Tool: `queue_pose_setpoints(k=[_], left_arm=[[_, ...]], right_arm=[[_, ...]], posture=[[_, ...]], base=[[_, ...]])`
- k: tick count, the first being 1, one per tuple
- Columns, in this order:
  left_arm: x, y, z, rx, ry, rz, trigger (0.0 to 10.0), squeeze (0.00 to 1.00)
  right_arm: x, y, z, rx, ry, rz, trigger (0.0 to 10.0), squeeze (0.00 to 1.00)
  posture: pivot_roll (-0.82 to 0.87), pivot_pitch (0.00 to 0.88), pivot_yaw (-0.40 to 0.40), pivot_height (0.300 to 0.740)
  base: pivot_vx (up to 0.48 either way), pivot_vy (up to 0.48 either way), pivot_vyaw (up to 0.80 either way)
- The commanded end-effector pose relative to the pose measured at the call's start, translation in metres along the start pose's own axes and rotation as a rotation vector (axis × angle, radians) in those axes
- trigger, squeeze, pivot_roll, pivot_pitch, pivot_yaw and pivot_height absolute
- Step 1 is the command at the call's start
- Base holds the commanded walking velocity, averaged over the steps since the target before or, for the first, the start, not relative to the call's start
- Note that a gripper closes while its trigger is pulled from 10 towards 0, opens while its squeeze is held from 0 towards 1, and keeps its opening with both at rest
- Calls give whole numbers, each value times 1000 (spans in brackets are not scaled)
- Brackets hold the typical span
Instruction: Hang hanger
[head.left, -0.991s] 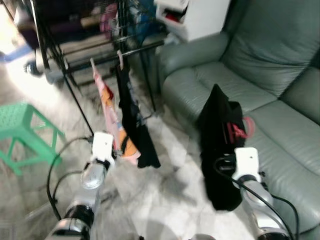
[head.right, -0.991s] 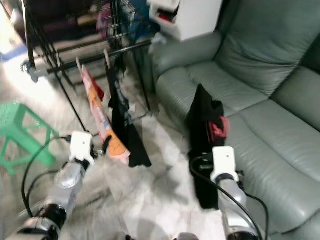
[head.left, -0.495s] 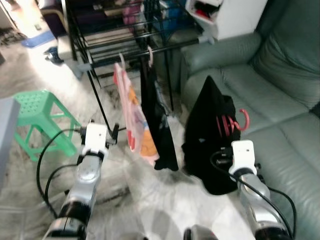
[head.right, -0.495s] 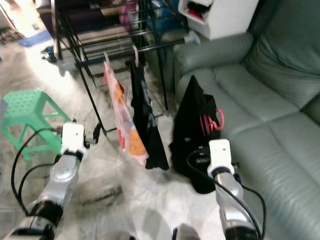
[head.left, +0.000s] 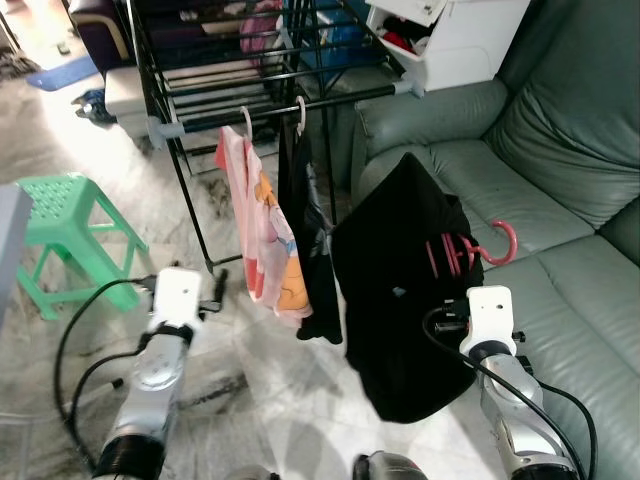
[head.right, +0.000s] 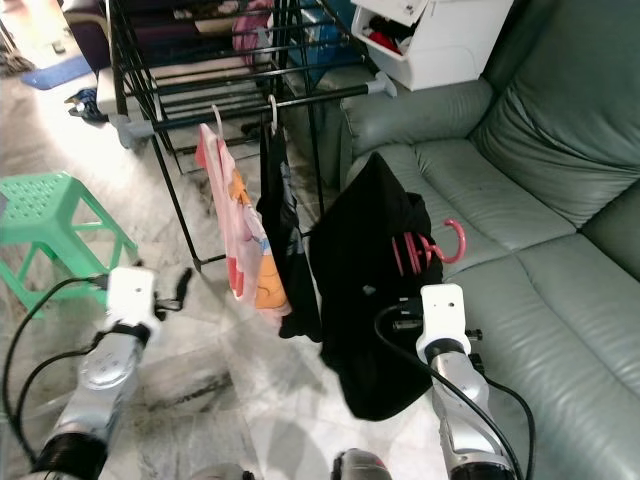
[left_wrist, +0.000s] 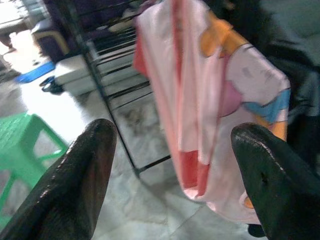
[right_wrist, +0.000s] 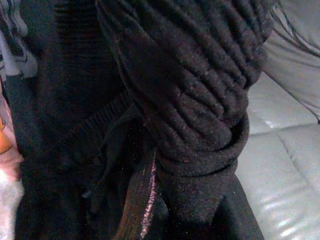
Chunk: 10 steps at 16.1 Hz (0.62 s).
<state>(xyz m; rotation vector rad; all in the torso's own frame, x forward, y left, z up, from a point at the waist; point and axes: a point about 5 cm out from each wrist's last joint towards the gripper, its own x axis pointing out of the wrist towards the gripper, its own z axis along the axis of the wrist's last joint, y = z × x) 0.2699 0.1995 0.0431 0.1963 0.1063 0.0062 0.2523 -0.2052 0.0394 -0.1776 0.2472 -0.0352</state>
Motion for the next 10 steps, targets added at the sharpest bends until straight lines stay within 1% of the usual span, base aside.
queue_pose_setpoints(k=[1,2,3,4,5,8,9,10], left_arm=[[-4,8,2,10,-11,67,10000,0],[-5,10,0,-13,2,95,10000,0],[-5,11,0,-18,3,98,10000,0],[-5,9,0,-4,-6,80,10000,0],[-1,2,2,-4,-11,54,10000,0],[5,-5,11,-6,-32,19,10000,0],[7,-6,12,-13,-33,18,10000,0],[8,-6,13,-16,-36,18,10000,0]], right_arm=[[8,6,15,2,-72,22,10000,0],[10,8,18,-15,-90,30,10000,0],[11,8,19,-16,-89,16,10000,0],[12,7,19,-14,-79,6,10000,0],[12,2,17,-15,-75,-26,10000,0],[8,-10,9,-10,-40,-97,10000,0],[8,-10,7,-15,-25,-100,10000,0],[7,-10,5,-2,-18,-97,10000,0]], posture=[[-48,0,2,740],[-46,0,8,740],[-46,0,10,740],[-51,0,19,740],[-64,0,44,740],[-83,0,61,740],[-84,0,61,740],[-85,0,62,740]], base=[[0,0,0],[0,0,544],[0,0,544],[0,0,613],[0,0,494],[0,0,0],[262,0,0],[300,0,0]])
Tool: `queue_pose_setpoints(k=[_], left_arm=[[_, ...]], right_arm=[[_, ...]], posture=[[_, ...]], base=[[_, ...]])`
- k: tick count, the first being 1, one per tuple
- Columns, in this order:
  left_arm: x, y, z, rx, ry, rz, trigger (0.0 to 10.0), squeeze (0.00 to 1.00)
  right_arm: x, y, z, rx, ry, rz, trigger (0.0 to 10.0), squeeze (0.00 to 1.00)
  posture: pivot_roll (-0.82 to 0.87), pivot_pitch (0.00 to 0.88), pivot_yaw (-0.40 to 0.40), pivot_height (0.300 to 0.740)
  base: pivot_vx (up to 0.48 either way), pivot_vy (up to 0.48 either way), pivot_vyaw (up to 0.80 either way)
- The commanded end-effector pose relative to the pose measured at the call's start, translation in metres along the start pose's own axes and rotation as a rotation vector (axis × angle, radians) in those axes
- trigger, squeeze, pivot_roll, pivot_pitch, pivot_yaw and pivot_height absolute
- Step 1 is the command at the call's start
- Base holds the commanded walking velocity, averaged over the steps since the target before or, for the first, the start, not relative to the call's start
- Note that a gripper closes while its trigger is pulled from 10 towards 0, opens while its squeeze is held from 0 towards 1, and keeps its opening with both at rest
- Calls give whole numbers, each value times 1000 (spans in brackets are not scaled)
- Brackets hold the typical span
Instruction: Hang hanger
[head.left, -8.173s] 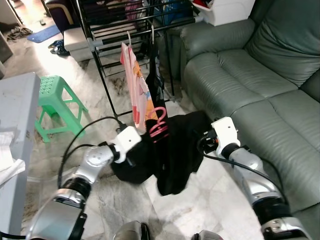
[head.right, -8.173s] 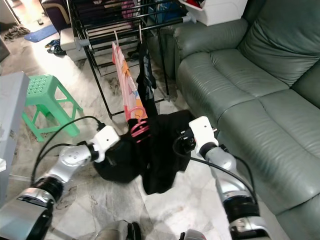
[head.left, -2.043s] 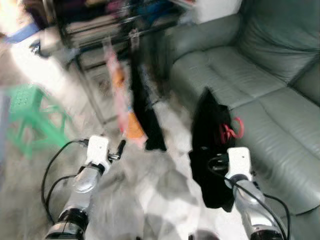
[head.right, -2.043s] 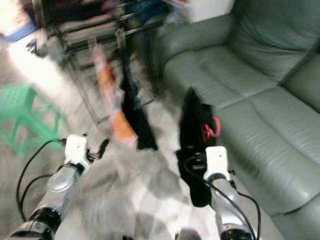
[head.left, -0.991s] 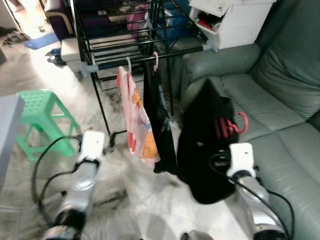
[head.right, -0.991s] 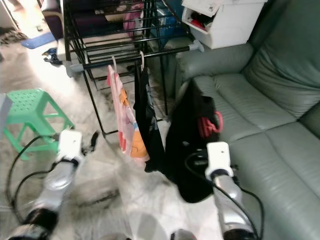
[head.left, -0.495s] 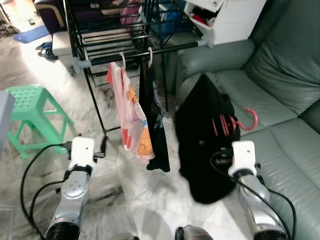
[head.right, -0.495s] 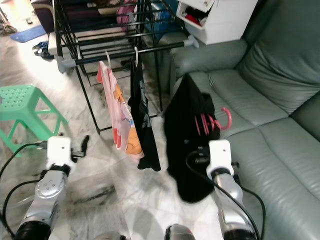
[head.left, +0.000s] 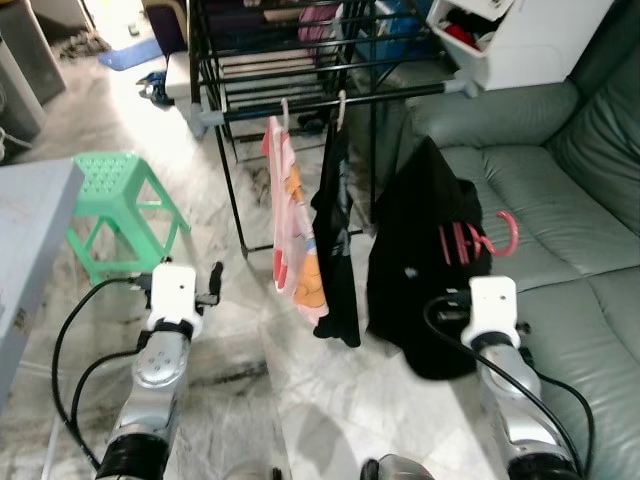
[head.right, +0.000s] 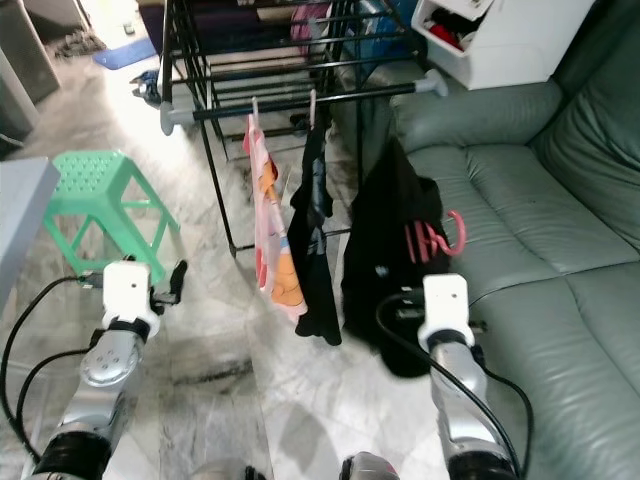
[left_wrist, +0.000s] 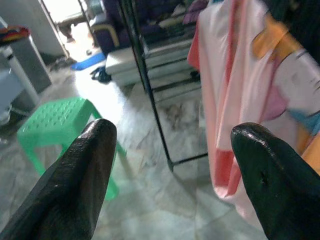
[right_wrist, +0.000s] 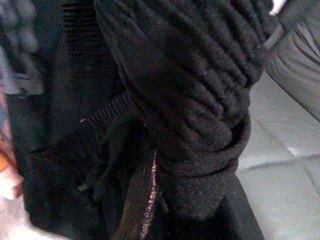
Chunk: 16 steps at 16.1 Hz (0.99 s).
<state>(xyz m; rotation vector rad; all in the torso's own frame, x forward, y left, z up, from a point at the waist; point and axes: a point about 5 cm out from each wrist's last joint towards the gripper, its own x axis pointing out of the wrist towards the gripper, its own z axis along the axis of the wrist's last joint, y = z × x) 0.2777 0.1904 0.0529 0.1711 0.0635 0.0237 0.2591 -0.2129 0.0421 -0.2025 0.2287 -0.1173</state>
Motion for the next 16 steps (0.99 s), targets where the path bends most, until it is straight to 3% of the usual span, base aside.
queue_pose_setpoints(k=[1,9,16], left_arm=[[2,-1,2,8,2,-4,10000,0],[2,-4,0,-6,8,2,10000,0],[2,-4,-1,-5,18,19,10000,0]], right_arm=[[1,-1,1,12,-3,-9,10000,0],[3,3,0,8,16,24,10000,0],[3,8,-1,7,25,47,10000,0]], posture=[[-84,0,60,740],[-84,0,50,740],[-79,0,44,740]], base=[[326,0,0],[395,0,0],[376,299,0]])
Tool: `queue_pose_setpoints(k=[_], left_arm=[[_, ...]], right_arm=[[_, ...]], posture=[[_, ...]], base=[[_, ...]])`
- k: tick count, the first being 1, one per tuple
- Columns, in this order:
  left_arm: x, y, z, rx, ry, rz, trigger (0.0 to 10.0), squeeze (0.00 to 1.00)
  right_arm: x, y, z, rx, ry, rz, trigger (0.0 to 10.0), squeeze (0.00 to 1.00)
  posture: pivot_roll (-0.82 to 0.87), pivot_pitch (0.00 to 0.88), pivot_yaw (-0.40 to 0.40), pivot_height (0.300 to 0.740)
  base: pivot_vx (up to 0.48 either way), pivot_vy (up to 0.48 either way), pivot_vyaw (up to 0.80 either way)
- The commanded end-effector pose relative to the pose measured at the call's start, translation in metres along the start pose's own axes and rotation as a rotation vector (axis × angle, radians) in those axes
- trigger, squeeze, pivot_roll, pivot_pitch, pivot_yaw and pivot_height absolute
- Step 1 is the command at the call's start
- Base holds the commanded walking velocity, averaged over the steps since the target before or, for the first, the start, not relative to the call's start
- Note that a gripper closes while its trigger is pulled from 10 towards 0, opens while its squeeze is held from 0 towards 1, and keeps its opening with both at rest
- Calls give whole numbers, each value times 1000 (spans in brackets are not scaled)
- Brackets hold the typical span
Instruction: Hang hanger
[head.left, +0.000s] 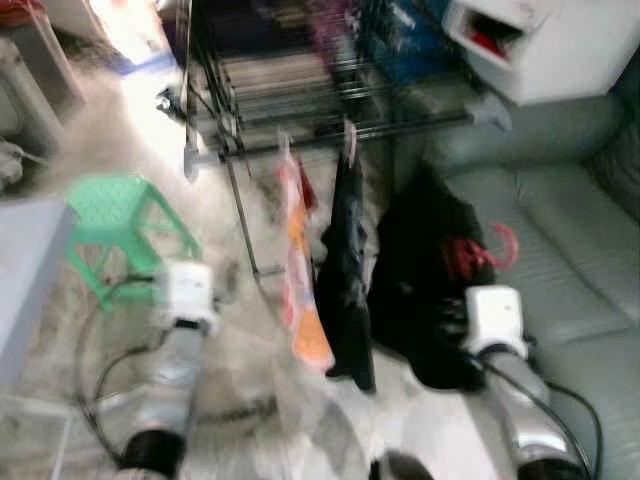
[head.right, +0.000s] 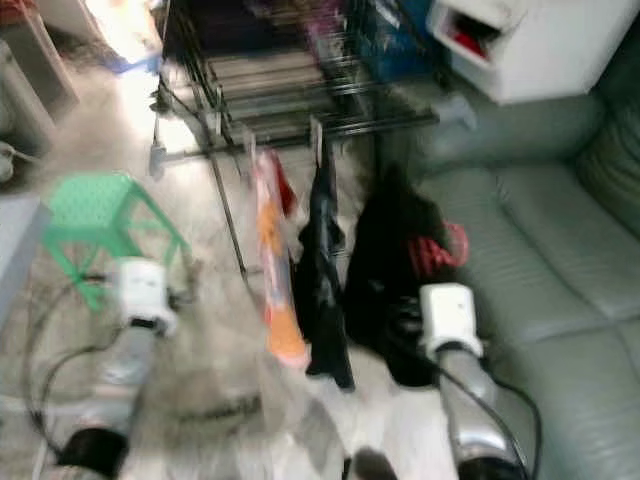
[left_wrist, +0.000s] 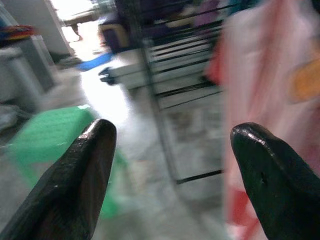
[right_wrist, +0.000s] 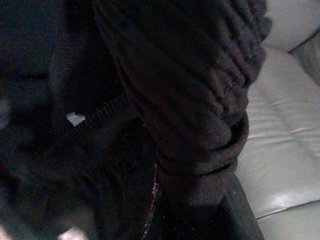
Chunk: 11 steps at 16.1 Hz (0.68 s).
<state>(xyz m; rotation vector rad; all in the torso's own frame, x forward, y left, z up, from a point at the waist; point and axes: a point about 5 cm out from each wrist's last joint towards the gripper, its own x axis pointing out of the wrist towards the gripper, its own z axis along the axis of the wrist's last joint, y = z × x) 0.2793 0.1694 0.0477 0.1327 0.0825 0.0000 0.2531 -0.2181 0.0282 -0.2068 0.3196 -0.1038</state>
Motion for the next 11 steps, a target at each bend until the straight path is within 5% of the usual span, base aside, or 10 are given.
queue_pose_setpoints(k=[1,5,11], left_arm=[[0,18,1,30,3,50,10000,0],[0,19,0,32,4,78,10000,0],[-7,12,-3,25,12,71,10000,0]], right_arm=[[4,10,15,16,-62,24,10000,0],[5,6,11,9,-33,16,10000,0],[11,2,6,-6,33,-17,10000,0]], posture=[[-79,0,44,740],[-73,0,26,740],[-62,0,11,740]], base=[[322,356,0],[217,320,0],[0,0,0]])
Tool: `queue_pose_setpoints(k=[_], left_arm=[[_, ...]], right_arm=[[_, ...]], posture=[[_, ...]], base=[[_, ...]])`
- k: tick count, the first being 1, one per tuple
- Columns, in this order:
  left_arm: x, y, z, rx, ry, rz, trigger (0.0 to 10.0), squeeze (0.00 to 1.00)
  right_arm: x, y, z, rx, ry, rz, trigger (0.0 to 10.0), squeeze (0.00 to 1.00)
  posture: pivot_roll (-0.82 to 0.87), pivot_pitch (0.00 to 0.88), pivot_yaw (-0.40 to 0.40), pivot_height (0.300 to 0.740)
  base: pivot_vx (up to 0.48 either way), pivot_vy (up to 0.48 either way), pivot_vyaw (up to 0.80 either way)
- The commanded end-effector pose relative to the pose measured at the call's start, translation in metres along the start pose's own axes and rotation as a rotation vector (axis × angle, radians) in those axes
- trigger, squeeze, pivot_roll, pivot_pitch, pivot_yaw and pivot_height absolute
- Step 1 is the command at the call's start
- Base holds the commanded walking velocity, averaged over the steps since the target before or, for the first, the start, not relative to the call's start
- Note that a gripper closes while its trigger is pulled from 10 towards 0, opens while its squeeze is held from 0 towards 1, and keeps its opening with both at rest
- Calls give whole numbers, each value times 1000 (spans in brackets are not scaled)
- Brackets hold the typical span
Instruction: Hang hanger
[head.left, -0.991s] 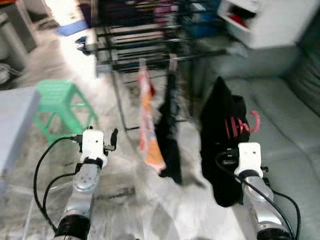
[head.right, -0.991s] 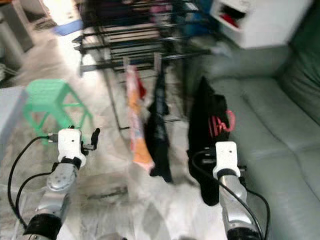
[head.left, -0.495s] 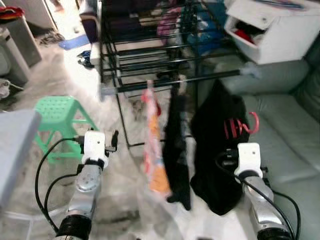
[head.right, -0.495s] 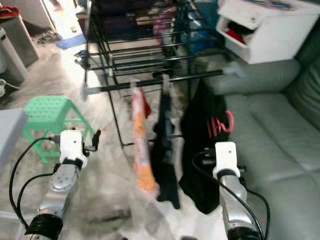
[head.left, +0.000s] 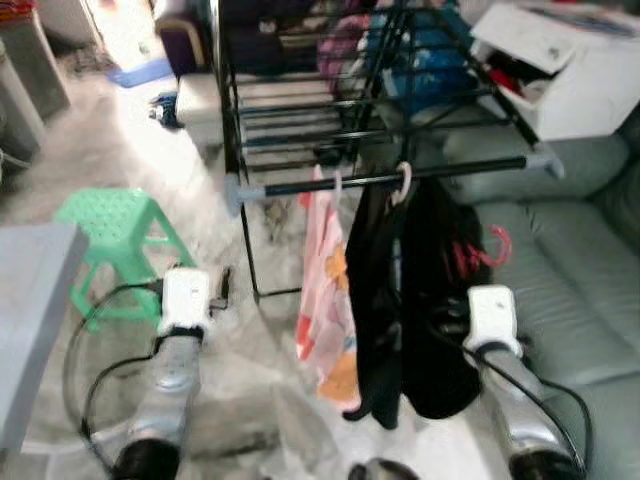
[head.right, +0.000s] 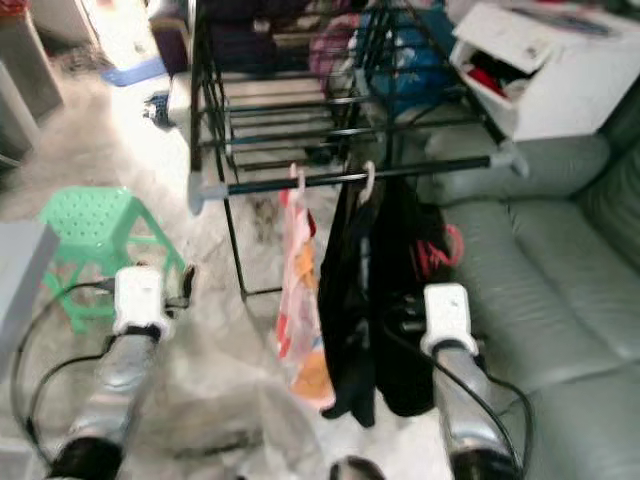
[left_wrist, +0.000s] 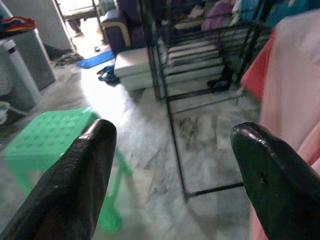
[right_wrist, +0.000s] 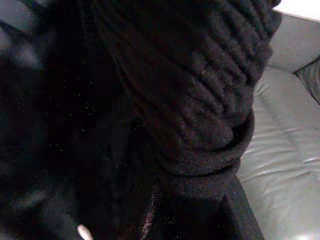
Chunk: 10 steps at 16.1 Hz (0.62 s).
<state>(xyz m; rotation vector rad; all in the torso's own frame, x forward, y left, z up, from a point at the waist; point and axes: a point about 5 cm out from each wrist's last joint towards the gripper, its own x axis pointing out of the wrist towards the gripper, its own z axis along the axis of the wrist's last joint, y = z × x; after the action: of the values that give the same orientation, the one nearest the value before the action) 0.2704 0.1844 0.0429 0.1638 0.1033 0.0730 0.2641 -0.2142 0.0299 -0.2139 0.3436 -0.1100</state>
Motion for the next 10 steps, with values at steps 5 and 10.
queue_pose_setpoints(k=[5,10], left_arm=[[5,-5,9,3,-26,-23,10000,0],[4,-8,7,-8,-19,-30,10000,0]], right_arm=[[0,-4,-4,32,22,-27,10000,0],[1,-4,-2,37,22,-13,10000,0]], posture=[[-70,0,22,740],[-73,0,21,740]], base=[[0,-52,0],[0,-277,0]])
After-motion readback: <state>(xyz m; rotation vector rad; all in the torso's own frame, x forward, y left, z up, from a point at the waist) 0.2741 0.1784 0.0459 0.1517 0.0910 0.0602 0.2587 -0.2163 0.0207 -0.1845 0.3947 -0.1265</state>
